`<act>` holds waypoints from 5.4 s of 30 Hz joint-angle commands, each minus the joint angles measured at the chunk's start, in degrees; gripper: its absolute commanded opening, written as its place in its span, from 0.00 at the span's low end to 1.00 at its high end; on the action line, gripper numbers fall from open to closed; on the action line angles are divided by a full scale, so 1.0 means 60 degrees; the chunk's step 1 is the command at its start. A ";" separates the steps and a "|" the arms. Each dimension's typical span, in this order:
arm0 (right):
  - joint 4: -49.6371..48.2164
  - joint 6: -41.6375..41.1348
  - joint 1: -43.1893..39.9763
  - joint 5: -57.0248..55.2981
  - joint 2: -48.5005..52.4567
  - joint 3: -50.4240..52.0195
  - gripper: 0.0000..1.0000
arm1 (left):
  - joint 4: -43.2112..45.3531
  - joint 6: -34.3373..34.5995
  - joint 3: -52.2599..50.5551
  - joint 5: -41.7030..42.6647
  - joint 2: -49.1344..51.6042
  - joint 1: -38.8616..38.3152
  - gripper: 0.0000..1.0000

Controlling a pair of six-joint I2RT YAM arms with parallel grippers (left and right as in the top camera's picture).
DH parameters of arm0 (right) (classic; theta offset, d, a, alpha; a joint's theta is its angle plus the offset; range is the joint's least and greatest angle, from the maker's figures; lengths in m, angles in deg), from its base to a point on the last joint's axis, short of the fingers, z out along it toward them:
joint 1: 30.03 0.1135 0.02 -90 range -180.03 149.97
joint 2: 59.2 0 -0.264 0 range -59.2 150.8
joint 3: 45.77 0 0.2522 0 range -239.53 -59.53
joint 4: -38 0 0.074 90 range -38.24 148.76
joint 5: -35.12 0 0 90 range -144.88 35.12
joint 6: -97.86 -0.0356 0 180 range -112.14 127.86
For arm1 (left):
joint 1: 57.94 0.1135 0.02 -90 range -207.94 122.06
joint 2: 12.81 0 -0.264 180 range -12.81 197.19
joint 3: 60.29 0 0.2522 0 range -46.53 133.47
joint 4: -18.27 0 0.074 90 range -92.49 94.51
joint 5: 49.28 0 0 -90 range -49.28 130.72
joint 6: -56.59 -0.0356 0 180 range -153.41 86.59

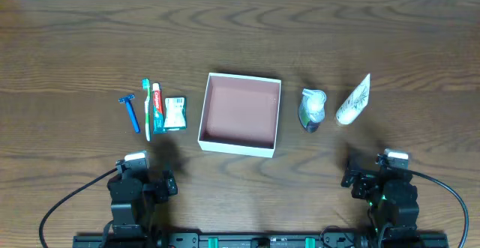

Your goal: Pack container

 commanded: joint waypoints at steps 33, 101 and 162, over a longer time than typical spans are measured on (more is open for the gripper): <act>0.0018 0.0029 0.0146 0.0000 -0.0055 0.0025 0.99 | 0.0011 0.0015 -0.0149 0.0098 -0.0069 0.0047 0.98; 0.5479 -0.2047 -0.0051 0.0437 1.5405 -1.3846 0.62 | 0.0011 0.0015 -0.0149 0.0098 -0.0069 0.0047 0.98; 0.3115 -0.2976 0.4707 0.1461 1.6906 -1.5996 0.01 | 0.0011 0.0015 -0.0149 0.0098 -0.0069 0.0047 0.98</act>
